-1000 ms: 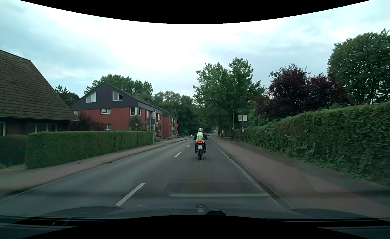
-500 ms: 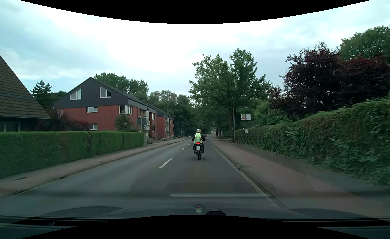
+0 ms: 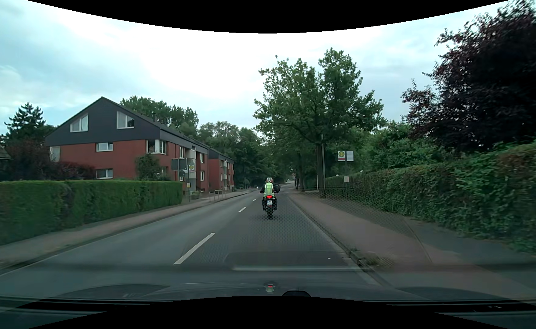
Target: Follow the waypoints while adhering to traffic rules and regulations
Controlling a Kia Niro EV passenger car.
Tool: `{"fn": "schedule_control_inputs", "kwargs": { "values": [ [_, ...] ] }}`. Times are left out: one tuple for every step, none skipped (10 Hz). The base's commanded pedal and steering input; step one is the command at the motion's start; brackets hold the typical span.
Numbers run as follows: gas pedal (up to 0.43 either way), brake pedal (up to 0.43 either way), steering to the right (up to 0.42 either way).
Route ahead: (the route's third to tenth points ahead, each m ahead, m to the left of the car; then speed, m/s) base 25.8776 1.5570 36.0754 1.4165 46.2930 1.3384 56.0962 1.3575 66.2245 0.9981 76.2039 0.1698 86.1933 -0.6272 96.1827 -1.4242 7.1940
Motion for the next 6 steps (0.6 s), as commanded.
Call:
{"fn": "schedule_control_inputs", "kwargs": {
  "values": [
    [0.13,0.0,0.004],
    [0.13,0.0,0.003],
    [0.13,0.0,0.003],
    [0.13,0.0,0.003],
    [0.13,0.0,0.002],
    [0.13,0.0,0.0]
  ]
}}
